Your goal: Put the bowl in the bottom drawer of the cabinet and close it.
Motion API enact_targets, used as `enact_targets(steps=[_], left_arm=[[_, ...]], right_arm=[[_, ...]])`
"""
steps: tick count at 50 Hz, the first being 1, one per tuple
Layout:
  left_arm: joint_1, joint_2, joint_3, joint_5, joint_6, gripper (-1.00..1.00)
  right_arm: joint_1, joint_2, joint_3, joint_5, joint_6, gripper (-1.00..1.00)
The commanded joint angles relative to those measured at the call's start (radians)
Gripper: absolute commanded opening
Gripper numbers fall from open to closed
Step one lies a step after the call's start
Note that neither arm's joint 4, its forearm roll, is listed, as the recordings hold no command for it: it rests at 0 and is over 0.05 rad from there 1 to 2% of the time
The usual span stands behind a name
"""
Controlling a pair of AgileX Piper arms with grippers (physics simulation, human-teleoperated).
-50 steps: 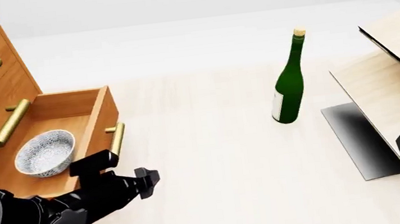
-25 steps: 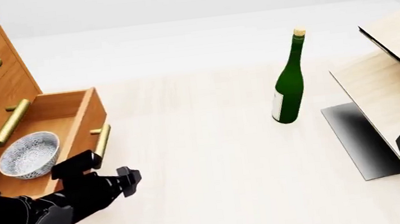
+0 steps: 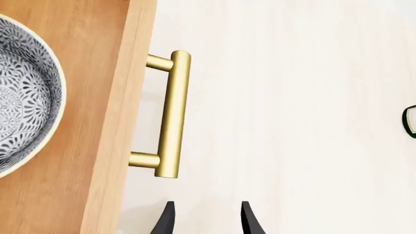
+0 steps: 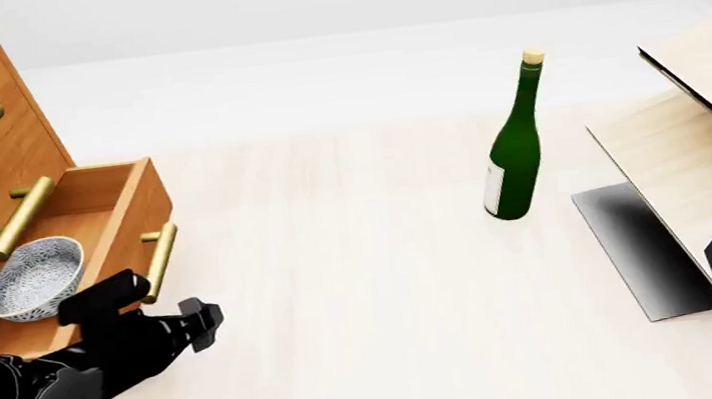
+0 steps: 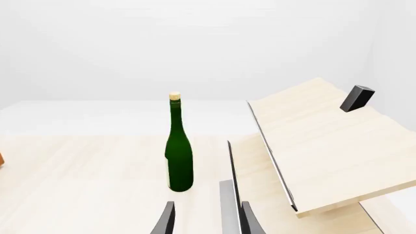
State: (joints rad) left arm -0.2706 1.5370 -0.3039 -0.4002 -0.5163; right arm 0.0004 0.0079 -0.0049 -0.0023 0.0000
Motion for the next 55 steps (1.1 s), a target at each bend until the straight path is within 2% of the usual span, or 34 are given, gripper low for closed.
enact_targets(steps=[1, 17, 55], left_arm=[[0.051, -0.052, 0.016, 0.019, 0.01, 1.0], [0.11, -0.078, 0.038, 0.024, 0.032, 1.0], [0.339, -0.152, 0.071, 0.061, 0.152, 1.0]], right_arm=[[0.0, -0.001, 0.001, 0.0, 0.0, 1.0], [0.0, -0.001, 0.001, 0.0, 0.0, 1.0], [0.0, -0.001, 0.001, 0.0, 0.0, 1.0]])
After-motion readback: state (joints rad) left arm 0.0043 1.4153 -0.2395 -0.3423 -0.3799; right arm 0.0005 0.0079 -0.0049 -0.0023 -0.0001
